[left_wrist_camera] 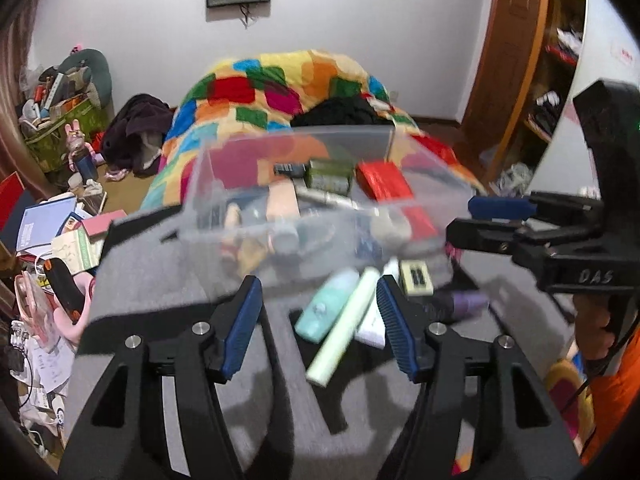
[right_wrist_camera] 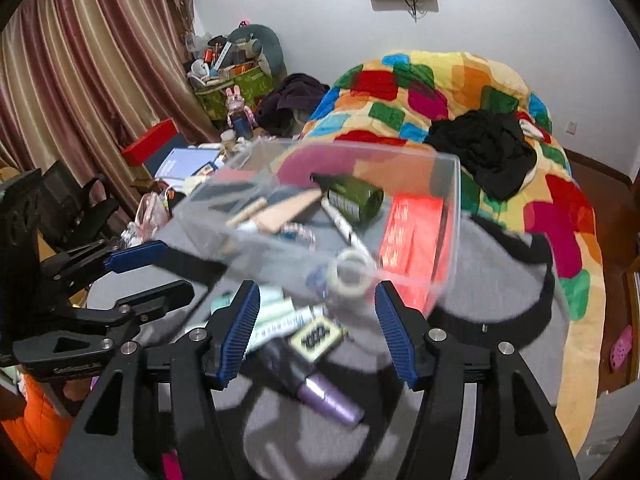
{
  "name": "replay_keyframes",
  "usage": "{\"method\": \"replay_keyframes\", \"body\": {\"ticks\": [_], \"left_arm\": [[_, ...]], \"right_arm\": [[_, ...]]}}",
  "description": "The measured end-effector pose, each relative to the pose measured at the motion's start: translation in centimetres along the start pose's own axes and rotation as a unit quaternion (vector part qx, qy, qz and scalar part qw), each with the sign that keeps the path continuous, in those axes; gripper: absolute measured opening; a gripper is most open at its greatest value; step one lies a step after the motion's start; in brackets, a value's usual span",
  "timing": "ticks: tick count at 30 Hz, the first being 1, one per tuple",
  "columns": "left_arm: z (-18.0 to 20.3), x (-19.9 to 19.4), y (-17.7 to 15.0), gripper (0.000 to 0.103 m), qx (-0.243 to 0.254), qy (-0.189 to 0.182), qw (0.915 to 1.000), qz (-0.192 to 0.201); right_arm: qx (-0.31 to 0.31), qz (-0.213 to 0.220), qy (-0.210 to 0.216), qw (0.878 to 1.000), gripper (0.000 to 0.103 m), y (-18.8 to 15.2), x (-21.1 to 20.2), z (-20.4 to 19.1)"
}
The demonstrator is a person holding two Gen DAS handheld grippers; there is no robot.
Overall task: Organize objects
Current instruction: 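Grasp the pale green tube with the left tool while the right tool grasps the purple-capped bottle, then lower the green tube into the box while the right tool drops the purple bottle in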
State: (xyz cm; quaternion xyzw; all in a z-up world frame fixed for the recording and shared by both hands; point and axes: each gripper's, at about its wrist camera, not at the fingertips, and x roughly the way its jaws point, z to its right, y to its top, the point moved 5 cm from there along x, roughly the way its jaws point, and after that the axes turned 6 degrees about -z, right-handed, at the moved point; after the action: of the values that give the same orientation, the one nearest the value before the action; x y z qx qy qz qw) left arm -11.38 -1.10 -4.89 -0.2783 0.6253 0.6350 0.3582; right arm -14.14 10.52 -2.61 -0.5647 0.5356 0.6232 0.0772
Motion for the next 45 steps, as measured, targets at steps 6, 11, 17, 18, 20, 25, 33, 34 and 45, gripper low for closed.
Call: {"method": "replay_keyframes", "body": {"ticks": [6, 11, 17, 18, 20, 25, 33, 34, 45], "left_arm": [[0.5, 2.7, -2.4, 0.059, 0.011, 0.003, 0.9989, -0.045], [0.4, 3.8, -3.9, 0.022, 0.010, 0.002, 0.9981, -0.060], [0.5, 2.3, -5.5, 0.014, 0.013, 0.000, 0.9986, -0.051], [0.5, 1.9, -5.8, 0.014, 0.015, -0.001, 0.9986, -0.051], [0.5, 1.1, -6.7, 0.014, 0.021, -0.004, 0.9985, -0.050], [0.4, -0.1, -8.1, 0.014, 0.036, -0.001, 0.9981, -0.051], [0.8, 1.3, -7.0, 0.020, 0.032, 0.011, 0.9985, -0.043], [0.9, 1.5, -6.9, 0.020, 0.032, 0.013, 0.9986, -0.039], [1.3, 0.4, -4.8, 0.015, 0.014, 0.000, 0.9999, -0.006]], "right_arm": [[-0.003, -0.043, 0.005, 0.999, 0.056, -3.4, 2.2, 0.4], [-0.015, -0.069, 0.025, 0.997, 0.056, -5.2, 3.8, -0.3], [-0.034, -0.076, 0.009, 0.996, 0.024, -6.3, 3.9, -1.3], [-0.034, -0.076, 0.008, 0.997, 0.023, -6.5, 3.7, -1.3], [-0.033, -0.076, 0.012, 0.996, 0.023, -7.1, 3.2, -1.5], [-0.039, -0.076, 0.019, 0.996, 0.023, -9.0, 1.7, -1.9], [-0.021, -0.069, 0.010, 0.997, 0.024, -9.0, 1.7, -2.1], [-0.019, -0.066, 0.007, 0.998, 0.024, -8.9, 1.8, -2.2], [0.004, -0.019, 0.004, 1.000, 0.023, -7.2, 0.2, -2.3]]}}
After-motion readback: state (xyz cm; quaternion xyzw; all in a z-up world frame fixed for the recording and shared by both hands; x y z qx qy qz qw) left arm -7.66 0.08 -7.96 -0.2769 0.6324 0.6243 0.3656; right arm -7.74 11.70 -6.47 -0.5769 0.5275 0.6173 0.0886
